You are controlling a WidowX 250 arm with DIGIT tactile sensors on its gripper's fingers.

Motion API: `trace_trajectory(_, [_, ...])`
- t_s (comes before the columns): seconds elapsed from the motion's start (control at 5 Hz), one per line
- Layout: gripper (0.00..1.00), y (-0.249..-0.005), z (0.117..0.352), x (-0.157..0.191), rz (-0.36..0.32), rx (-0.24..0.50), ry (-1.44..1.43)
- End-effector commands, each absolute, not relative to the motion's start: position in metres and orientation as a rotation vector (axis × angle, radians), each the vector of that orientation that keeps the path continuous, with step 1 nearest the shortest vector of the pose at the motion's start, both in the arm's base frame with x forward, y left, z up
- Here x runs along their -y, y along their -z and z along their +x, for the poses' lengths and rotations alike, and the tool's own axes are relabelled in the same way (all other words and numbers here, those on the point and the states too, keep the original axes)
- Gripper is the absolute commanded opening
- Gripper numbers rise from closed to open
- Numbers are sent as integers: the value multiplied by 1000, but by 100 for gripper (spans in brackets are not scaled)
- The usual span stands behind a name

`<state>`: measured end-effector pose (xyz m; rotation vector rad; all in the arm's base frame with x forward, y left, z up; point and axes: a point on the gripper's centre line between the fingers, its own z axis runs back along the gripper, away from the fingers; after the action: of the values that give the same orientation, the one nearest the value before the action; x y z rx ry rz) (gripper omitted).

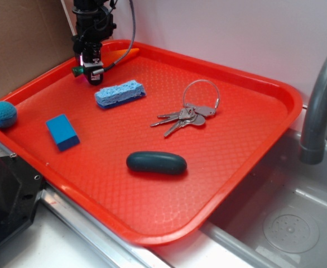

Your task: Grab the carrot.

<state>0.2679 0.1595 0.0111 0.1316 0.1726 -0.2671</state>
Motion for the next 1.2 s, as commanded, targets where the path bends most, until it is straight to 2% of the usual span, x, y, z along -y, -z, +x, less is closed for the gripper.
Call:
trace_trajectory(0.0, [0,-23,267,-160,167,-116,191])
trace_trajectory(0.2, [0,-30,268,-160,169,-95,183])
trace_trajectory(0.4, [0,-80,269,-157,231,-30,8])
trace_trajectory(0.6, [0,-131,242,-137,178,69,-250])
trace_trajectory(0.8, [0,-181,208,-125,24,159,-501])
trace_trajectory(1.0, [0,-231,180,-125,-48,197,-601])
